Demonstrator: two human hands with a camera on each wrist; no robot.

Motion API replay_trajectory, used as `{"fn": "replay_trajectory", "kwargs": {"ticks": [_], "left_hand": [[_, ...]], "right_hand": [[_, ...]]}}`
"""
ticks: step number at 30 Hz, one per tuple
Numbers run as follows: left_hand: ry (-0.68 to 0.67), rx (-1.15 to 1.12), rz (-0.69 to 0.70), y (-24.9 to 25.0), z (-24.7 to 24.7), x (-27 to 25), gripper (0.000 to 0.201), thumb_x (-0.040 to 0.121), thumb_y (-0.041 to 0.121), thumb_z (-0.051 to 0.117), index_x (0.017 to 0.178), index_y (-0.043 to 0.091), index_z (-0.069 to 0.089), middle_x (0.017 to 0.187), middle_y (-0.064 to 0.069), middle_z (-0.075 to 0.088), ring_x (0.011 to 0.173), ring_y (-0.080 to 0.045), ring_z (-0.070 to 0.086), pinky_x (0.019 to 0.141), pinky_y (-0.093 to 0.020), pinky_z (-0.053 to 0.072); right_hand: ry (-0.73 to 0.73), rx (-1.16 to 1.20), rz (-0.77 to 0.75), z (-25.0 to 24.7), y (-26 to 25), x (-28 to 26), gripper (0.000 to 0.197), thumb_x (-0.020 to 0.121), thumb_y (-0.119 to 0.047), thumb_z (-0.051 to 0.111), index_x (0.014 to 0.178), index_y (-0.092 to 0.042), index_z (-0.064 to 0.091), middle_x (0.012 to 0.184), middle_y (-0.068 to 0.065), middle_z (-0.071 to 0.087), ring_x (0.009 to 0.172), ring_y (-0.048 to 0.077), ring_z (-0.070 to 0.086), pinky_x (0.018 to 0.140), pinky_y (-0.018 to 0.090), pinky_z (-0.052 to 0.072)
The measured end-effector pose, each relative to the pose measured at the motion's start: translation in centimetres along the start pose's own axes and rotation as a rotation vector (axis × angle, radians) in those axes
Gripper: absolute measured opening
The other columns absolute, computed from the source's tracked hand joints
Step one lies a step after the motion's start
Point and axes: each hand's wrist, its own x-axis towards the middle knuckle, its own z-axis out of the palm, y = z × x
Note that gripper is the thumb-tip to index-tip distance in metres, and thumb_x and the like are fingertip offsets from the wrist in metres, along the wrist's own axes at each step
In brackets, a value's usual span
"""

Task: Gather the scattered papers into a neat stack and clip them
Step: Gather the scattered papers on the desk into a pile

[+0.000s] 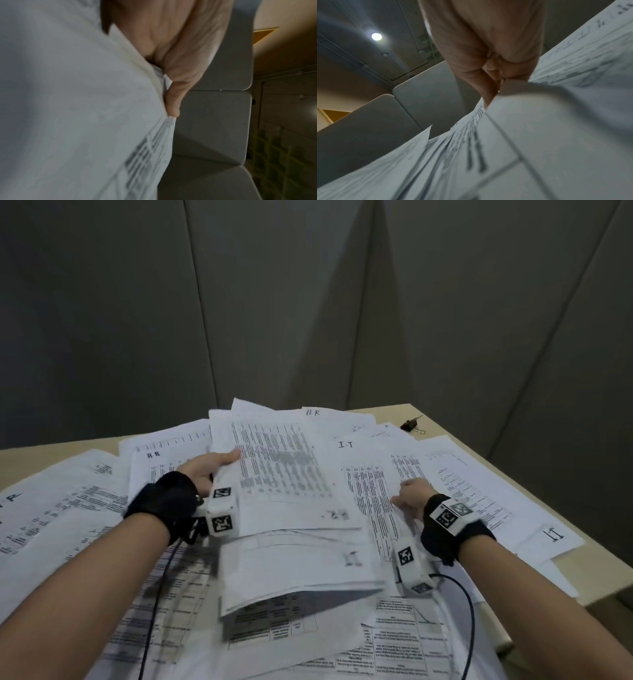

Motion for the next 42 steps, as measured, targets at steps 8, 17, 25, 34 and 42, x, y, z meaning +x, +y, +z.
{"fn": "replay_trajectory", "kwargs": {"ticks": [8, 17, 25, 34, 42], "left_hand": [[-0.135, 0.387, -0.048, -2.0, 2.8, -0.7, 0.012, 0.088, 0.006, 0.060, 0.080, -0.003, 0.062, 0.068, -0.013, 0.071, 0.058, -0.024, 0.068, 0.064, -0.029, 0.053], [-0.101, 0.434, 0.069, -1.2, 3.2, -1.0, 0.028, 0.092, 0.014, 0.056, 0.113, -0.004, 0.055, 0.089, -0.009, 0.064, 0.080, -0.024, 0.058, 0.068, -0.026, 0.048], [0.142, 0.666, 0.179, -1.7, 6.7, 1.0, 0.042, 0.094, 0.012, 0.048, 0.131, -0.006, 0.042, 0.129, -0.019, 0.053, 0.112, -0.032, 0.054, 0.097, -0.040, 0.043], [0.069, 0.705, -0.068, -2.9, 7.9, 0.9, 0.036, 0.088, 0.030, 0.062, 0.067, 0.004, 0.047, 0.071, -0.014, 0.053, 0.060, -0.025, 0.053, 0.056, -0.028, 0.039], [-0.085, 0.165, -0.079, -2.7, 11.1, 0.9, 0.047, 0.092, 0.002, 0.053, 0.133, -0.011, 0.036, 0.128, -0.019, 0.054, 0.091, -0.027, 0.059, 0.079, -0.029, 0.044]], "right_hand": [[-0.086, 0.189, 0.022, -0.6, 0.5, -0.7, 0.032, 0.097, -0.029, 0.044, 0.084, -0.001, 0.053, 0.065, 0.007, 0.042, 0.051, 0.017, 0.037, 0.052, 0.029, 0.030], [-0.265, 0.083, -0.036, -1.9, 0.8, -1.3, 0.015, 0.098, -0.020, 0.043, 0.096, -0.006, 0.038, 0.072, 0.007, 0.036, 0.055, 0.019, 0.038, 0.050, 0.030, 0.035], [-0.220, 0.056, -0.068, -1.1, 0.8, -0.9, 0.036, 0.086, -0.009, 0.062, 0.119, -0.003, 0.049, 0.103, 0.020, 0.062, 0.081, 0.028, 0.061, 0.065, 0.039, 0.051], [0.072, -0.140, -0.032, -6.5, 2.5, 0.3, 0.038, 0.088, -0.018, 0.062, 0.120, 0.002, 0.057, 0.116, 0.015, 0.060, 0.100, 0.025, 0.059, 0.079, 0.025, 0.046], [0.015, -0.129, 0.082, -7.6, 3.5, 0.8, 0.048, 0.087, -0.022, 0.062, 0.125, 0.003, 0.046, 0.119, 0.017, 0.055, 0.109, 0.038, 0.055, 0.090, 0.044, 0.048]]}}
